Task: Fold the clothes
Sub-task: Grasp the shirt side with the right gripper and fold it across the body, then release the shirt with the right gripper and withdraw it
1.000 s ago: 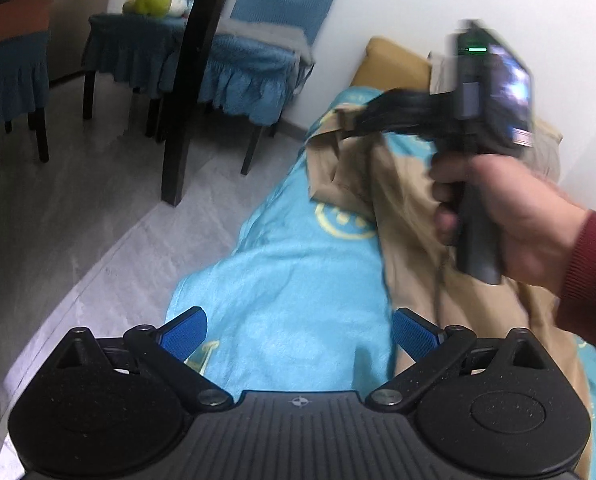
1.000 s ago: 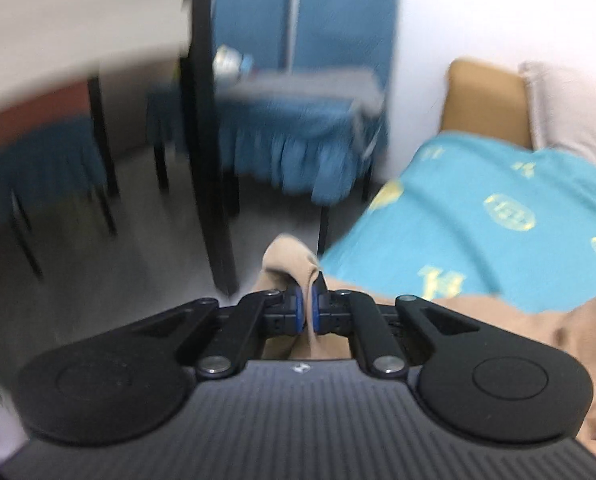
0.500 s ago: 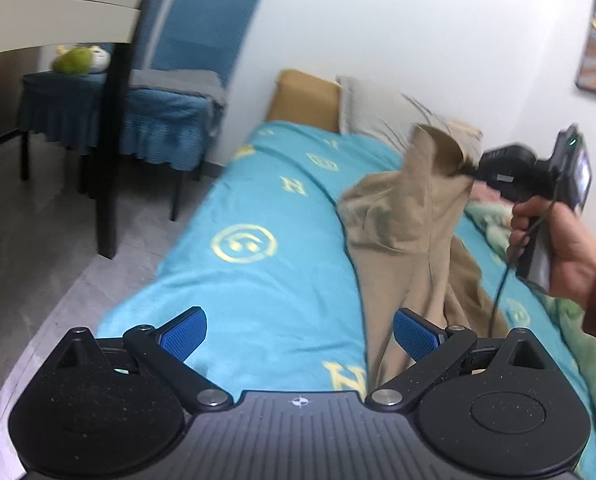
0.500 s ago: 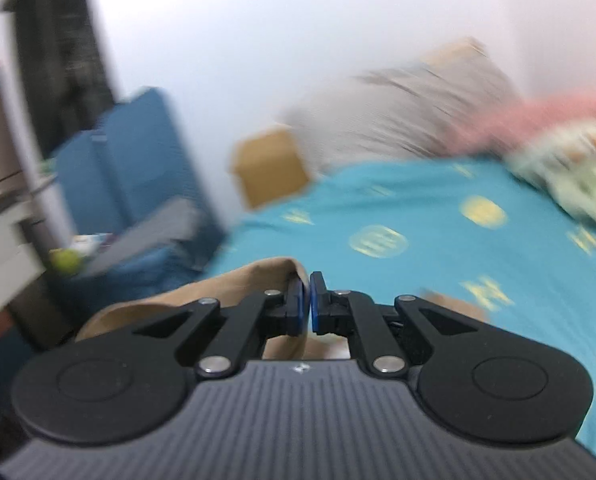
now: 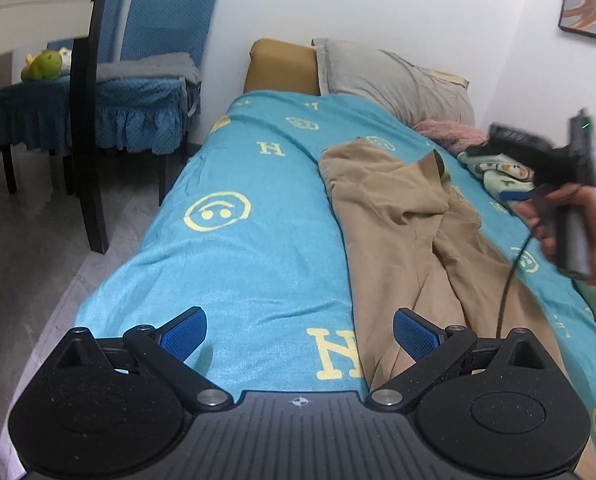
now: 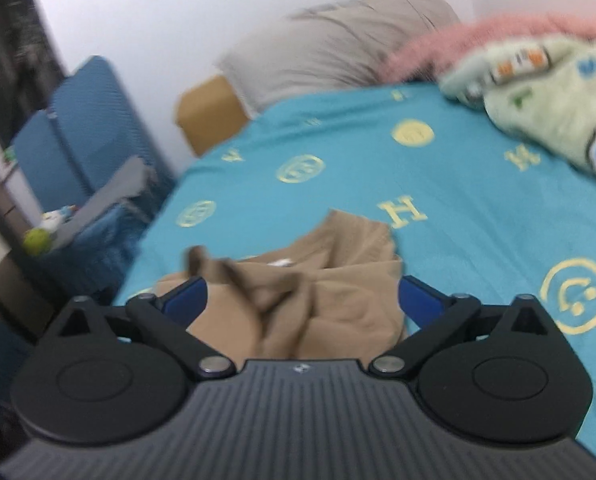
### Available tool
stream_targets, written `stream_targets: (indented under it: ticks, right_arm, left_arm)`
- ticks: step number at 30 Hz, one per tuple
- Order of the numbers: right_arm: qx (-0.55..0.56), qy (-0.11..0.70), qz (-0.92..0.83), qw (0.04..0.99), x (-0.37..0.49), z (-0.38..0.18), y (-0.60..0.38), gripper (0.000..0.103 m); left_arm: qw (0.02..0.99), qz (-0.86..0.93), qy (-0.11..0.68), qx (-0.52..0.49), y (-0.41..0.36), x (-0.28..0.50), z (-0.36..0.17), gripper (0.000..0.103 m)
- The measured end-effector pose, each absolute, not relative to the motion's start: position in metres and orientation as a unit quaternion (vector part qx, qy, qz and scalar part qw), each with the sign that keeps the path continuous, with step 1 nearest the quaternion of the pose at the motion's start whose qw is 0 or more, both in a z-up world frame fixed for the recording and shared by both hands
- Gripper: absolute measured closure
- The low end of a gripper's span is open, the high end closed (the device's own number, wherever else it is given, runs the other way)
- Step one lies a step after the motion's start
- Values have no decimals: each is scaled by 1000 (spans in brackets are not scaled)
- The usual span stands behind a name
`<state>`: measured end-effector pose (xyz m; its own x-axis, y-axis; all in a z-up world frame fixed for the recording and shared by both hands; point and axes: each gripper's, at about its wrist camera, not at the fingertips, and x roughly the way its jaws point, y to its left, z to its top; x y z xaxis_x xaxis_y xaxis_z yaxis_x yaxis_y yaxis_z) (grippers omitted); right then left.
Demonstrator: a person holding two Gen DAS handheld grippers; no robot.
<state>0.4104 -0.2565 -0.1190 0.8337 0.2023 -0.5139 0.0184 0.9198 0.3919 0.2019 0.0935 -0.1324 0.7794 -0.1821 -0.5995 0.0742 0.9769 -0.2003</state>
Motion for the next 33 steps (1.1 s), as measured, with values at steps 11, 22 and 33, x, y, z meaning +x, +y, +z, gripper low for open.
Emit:
stream_targets:
  ticks: [11, 22, 33]
  right_arm:
    - [156, 235, 75, 956, 216, -11, -225, 0]
    - [114, 215, 64, 968, 61, -7, -219, 0]
    - [129, 222, 63, 964, 33, -22, -236, 0]
  left_arm:
    - [953, -83, 288, -38, 68, 147, -98, 2]
    - [928, -111, 355, -12, 45, 114, -90, 6]
    - [885, -76, 460, -24, 55, 120, -110, 9]
